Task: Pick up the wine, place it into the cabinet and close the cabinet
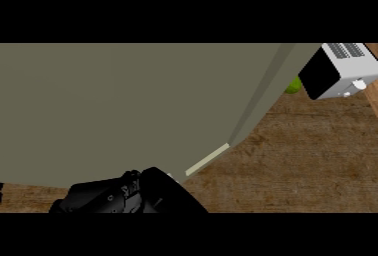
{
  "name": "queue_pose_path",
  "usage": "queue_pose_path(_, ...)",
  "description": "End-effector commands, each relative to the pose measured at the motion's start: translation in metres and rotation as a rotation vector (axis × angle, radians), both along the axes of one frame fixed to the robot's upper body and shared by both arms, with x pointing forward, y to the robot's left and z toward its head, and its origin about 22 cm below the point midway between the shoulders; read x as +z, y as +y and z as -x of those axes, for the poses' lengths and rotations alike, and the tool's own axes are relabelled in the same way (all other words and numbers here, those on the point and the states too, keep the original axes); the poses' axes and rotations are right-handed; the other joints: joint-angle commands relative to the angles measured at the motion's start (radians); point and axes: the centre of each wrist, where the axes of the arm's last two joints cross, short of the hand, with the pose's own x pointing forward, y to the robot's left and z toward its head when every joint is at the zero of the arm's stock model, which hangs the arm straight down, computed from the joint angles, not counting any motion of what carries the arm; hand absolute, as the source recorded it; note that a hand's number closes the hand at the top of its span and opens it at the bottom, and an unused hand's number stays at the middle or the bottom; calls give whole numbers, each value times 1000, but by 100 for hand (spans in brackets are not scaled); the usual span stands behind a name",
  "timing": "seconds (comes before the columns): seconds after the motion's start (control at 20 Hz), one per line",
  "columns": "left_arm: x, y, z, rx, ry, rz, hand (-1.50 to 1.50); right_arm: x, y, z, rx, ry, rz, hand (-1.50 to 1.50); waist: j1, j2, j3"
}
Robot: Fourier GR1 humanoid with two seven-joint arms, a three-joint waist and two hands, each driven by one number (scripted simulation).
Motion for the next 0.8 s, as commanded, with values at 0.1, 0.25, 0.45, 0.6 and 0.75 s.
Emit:
queue_pose_path(0.1, -5, 7, -8, 29, 12, 7, -150, 43, 33, -43, -19, -11, -19, 150, -13, -1, 1)
queue_pose_path(0.25, -11, 0, -3, 29, 11, -1, -150, 40, 46, -76, -105, -123, 52, 150, -12, 0, 1)
queue_pose_path(0.45, -2, -6, -6, 34, -23, -8, -150, 49, 51, -111, -173, -147, 78, 150, -14, 1, 2)
queue_pose_path(0.6, 4, 3, 4, 40, -26, -16, -150, 39, 32, -135, -198, -106, 82, 150, -14, -2, 2)
queue_pose_path(0.75, 0, -1, -8, 23, -3, -22, -150, 17, 43, -162, -237, -92, 91, 150, -8, 3, 2)
